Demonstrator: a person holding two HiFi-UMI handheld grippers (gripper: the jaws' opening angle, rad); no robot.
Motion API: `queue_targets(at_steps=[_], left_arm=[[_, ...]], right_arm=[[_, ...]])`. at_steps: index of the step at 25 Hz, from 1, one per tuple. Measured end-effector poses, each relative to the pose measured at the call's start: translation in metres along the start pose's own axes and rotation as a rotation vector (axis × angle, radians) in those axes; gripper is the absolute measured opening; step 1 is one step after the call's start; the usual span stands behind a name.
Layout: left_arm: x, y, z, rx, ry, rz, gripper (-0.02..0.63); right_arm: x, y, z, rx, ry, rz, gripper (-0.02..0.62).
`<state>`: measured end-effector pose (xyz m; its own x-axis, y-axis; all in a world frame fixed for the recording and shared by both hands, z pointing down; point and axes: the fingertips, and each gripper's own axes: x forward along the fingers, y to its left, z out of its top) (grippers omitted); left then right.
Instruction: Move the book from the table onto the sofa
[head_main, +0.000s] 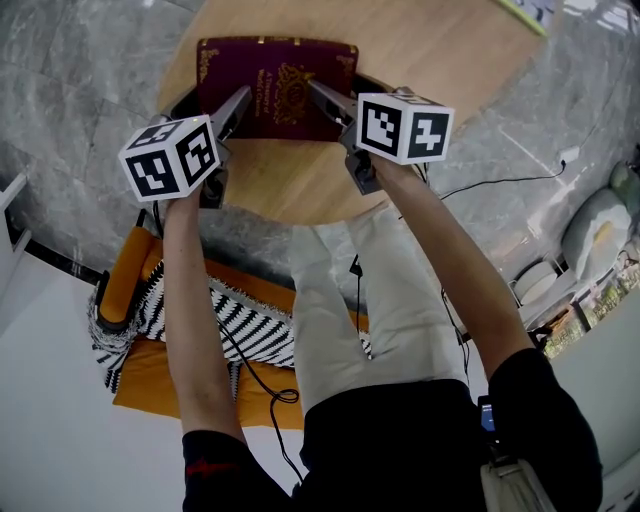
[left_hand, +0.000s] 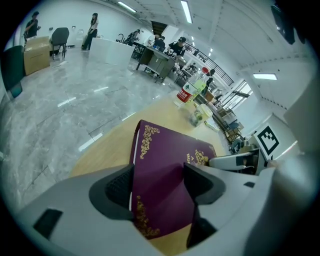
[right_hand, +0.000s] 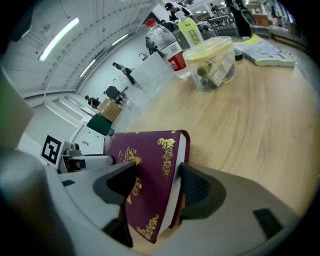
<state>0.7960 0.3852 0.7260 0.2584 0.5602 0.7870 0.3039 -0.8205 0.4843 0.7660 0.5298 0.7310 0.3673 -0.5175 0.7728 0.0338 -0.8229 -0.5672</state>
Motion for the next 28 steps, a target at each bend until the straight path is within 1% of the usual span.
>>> queue_targets(at_steps=[3,8,14,20,24,28], left_arm=[[-0.003,-0.006,-0.001,0.002,-0.008,0.006,0.322],[-0.014,-0.009,0.001,-0.020,-0.033,0.005,0.321],[-0.028,-0.019,0.005,-0.019,-0.038,0.017,0.318],[-0.059,-0.036,0.017,-0.029,-0.108,0.036,0.314],[-0.081,-0.051,0.034,-0.003,-0.152,0.048,0.314],[-0.100,-0.066,0.049,0.023,-0.183,0.059,0.314]], right_arm=[[-0.006,0.001,0.002,-0.030,0.000,0.002,0.291],[-0.014,0.010,0.010,-0.079,-0.015,0.002,0.291],[-0.027,0.018,0.015,-0.102,-0.016,0.009,0.291],[-0.053,0.041,0.032,-0.184,-0.040,0.026,0.291],[-0.075,0.058,0.049,-0.238,-0.066,0.033,0.291],[-0.096,0.072,0.063,-0.268,-0.086,0.039,0.291]])
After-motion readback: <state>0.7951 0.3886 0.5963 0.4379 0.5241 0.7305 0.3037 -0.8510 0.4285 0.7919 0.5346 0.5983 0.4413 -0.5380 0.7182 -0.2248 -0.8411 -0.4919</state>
